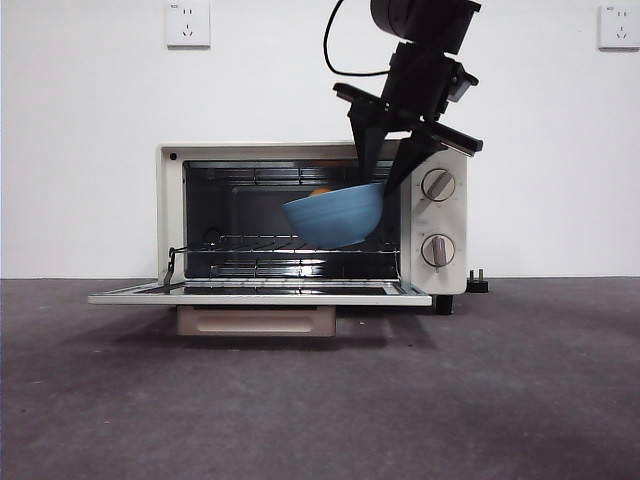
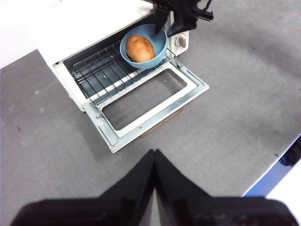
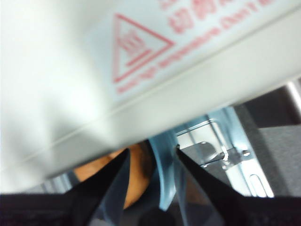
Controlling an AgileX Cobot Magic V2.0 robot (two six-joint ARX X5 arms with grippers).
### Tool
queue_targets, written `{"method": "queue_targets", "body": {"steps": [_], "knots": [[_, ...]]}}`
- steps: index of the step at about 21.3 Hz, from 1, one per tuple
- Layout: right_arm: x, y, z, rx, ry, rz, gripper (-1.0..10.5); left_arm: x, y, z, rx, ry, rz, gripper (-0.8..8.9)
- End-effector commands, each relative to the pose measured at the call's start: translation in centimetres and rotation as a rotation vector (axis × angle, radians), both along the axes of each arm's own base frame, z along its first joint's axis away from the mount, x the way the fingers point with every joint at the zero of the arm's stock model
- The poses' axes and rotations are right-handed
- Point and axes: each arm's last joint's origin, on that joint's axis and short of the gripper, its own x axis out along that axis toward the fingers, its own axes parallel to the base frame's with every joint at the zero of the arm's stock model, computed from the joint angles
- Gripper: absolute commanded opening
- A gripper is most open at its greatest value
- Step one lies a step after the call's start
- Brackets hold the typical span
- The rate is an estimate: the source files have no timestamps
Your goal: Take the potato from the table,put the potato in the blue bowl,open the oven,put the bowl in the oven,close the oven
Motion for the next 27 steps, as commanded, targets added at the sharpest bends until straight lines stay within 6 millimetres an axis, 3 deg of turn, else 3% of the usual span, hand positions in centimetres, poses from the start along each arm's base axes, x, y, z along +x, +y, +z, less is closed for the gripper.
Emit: {"method": "queue_targets", "body": {"steps": [1,18,23,27], "knots": [[-0.3,0.0,1.2,0.023,-0.029,0.022,1.6,-0.1,0.1,0.0,0.002,-0.008,-0.008,-0.05],[-3.0,-0.8,5.5,-0.063,-0.103,0.176,1.6,0.0,0.0,0.0,0.004,-0.010,0.013,-0.05],[-5.4,-2.1,8.2,-0.195,-0.169,0.297,1.6,0.3,-0.2,0.0,0.021,-0.013,0.032,-0.06],[-8.7,-3.9,11.3,-0.374,-0.241,0.396,1.5,1.0,-0.8,-0.2,0.054,-0.012,0.064,-0.06]]}}
